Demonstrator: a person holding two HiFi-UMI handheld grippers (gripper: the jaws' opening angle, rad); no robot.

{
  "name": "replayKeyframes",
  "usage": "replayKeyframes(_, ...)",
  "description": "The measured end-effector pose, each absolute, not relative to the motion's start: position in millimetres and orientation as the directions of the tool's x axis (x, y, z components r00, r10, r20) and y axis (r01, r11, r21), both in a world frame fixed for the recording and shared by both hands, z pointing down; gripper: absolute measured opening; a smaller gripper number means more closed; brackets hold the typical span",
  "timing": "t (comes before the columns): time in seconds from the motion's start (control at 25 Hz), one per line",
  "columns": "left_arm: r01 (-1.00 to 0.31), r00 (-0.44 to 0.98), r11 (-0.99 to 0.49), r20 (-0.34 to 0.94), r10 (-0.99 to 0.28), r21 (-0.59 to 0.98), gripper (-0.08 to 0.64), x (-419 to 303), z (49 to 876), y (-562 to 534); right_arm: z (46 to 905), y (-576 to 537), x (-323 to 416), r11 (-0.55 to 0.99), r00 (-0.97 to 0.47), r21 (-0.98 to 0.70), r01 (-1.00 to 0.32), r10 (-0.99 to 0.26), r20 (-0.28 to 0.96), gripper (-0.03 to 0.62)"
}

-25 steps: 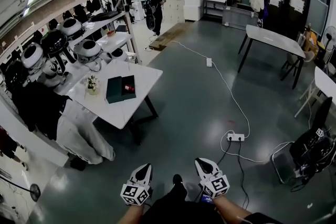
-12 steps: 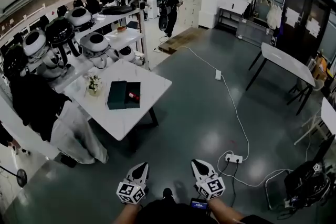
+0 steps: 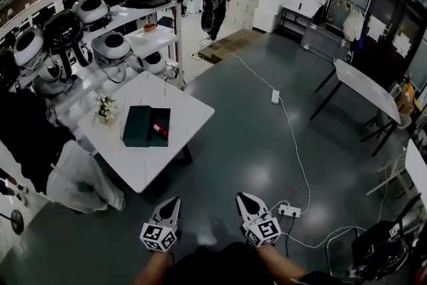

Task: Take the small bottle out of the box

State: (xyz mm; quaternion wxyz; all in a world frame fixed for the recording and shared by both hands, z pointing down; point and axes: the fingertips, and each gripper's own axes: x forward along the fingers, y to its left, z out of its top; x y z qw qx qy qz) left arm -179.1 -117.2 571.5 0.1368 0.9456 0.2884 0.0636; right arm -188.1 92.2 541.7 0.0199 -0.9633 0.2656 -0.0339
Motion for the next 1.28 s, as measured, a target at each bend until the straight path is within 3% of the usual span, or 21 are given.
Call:
replayKeyframes(0.36,0.436,0.874,-0.848,0.084,0.479,0.301,0.012,-94.9,596.6,-122.8,581.5,107.8,-86.9,-0.818,0.816,-0.098,-0.567,-0.574,0.066,0.038)
replayKeyframes(0.6,0.191,0.970,-0.933,0.085,0.227,0.303,0.012,-43.7,580.2,-118.6,574.1,100.0,12.2,-0.634,0.633,-0.085,-0.769,-0.773,0.040,0.038)
replayKeyframes(0.8,0.065,0.994,-0.962,0.064,0.085,0.264,0.012,-4.1,550.9,-97.2,555.3,104.7,80.2,-0.471,0.471,-0.052,-0.880,-0.882,0.020,0.038)
replayKeyframes(1.28,-0.182,0.981,-0.952,0.109,-0.160,0.245,0.013,47.3,529.4,-105.9,535.7,78.5,199.0,-0.254,0.255,-0.044,-0.966,-0.966,-0.031,0.038)
